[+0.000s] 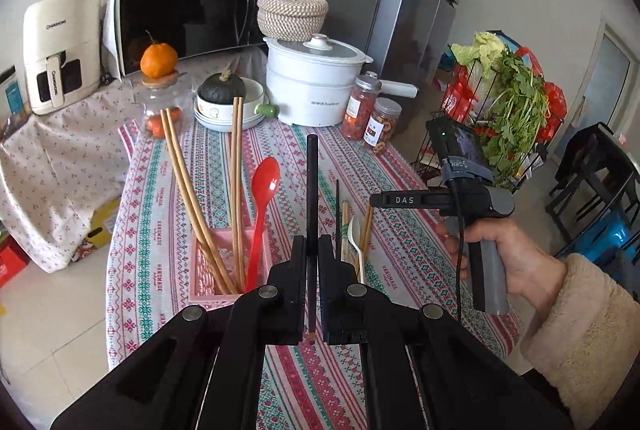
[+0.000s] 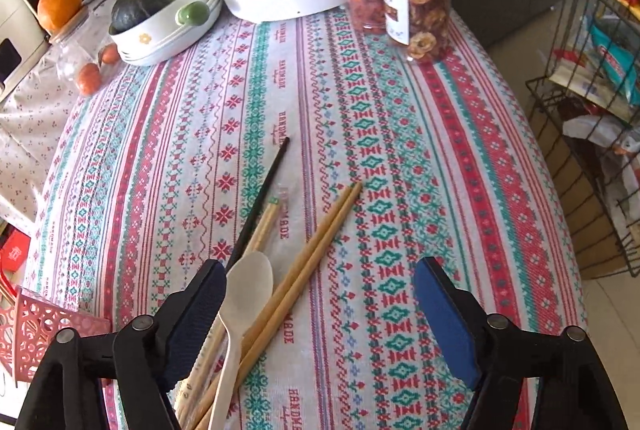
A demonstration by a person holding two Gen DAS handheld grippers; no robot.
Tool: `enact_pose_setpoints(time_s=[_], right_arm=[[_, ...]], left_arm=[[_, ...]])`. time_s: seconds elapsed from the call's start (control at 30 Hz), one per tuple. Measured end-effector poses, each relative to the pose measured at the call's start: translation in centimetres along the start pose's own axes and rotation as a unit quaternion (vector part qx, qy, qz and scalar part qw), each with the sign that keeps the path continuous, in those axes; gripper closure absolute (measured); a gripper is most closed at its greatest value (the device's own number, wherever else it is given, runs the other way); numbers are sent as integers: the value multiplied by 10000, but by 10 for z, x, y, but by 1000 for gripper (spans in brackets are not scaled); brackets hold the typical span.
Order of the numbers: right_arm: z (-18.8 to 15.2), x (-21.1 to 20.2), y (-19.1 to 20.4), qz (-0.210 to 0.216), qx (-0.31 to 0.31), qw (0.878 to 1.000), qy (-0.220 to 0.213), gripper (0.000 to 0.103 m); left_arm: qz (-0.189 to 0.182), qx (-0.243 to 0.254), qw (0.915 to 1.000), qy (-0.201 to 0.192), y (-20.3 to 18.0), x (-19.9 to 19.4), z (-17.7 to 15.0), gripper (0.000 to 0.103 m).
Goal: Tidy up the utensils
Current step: 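Lift the black chopstick with the left tool while the right tool grasps another black chopstick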
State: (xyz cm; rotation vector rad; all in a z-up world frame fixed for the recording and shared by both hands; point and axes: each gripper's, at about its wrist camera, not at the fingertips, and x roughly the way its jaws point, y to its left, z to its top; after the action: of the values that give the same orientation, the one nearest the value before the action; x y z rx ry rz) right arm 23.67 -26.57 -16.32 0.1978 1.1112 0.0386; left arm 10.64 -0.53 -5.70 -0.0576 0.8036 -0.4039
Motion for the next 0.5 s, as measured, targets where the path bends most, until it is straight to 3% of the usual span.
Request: enact_pose_setpoints(time_s=[0.23,0.5], right_arm=[[31,42,20,161,-50,9998,67,53],[43,89,37,-64,-365,9987,361,65]], left_arm=[[-33,-24,10000,-54,19,-17,-10,98],[98,-149,9998,90,38,-13,-16,98]])
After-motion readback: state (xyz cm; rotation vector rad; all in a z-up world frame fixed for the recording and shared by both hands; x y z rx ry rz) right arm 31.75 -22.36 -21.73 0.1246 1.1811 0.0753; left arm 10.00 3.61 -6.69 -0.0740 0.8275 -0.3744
